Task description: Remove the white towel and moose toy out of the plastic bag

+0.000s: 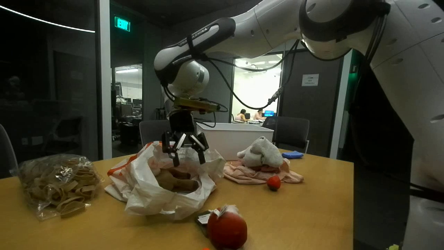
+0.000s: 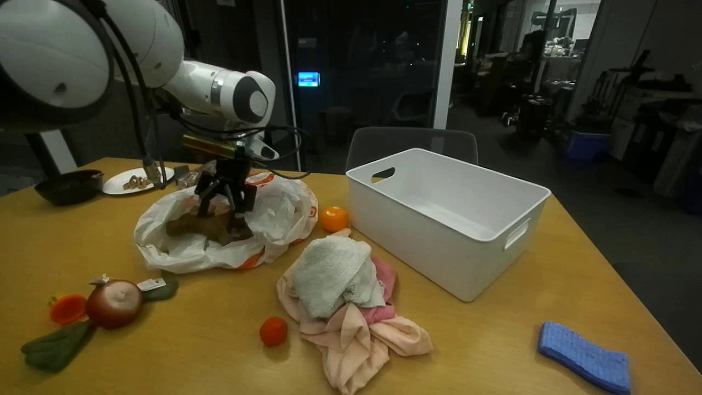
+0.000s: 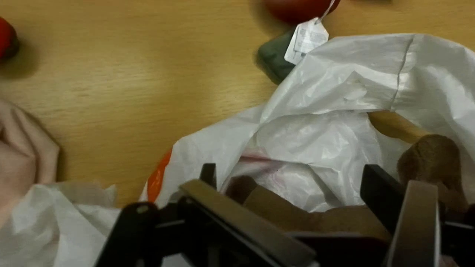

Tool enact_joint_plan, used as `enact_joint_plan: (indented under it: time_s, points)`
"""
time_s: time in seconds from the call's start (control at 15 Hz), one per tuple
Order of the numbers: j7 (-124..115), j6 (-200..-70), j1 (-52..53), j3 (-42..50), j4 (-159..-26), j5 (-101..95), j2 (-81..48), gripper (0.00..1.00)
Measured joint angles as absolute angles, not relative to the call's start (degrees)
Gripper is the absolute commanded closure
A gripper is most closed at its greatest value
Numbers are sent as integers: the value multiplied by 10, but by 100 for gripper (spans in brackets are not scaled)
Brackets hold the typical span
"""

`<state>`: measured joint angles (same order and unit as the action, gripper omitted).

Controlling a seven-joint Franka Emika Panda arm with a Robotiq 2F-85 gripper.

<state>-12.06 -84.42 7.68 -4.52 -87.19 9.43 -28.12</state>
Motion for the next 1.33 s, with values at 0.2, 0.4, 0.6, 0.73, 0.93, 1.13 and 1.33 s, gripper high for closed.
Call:
enact_joint_plan:
  time_s: [0.2, 0.4, 0.6, 0.73, 0.93, 1.13, 1.33]
  points:
    - [-88, -924, 82, -49, -897, 94, -290, 0]
    - [-55, -991, 83, -53, -915, 94, -294, 0]
    - [-25, -1033, 82, -53, -925, 85, -295, 25]
    - [-10, -1047, 79, -52, -929, 80, -295, 34]
    - [1, -1051, 71, -52, -930, 83, -291, 58]
    - [6, -1051, 59, -52, -930, 96, -284, 80]
    - [12, -1051, 44, -52, -930, 106, -280, 50]
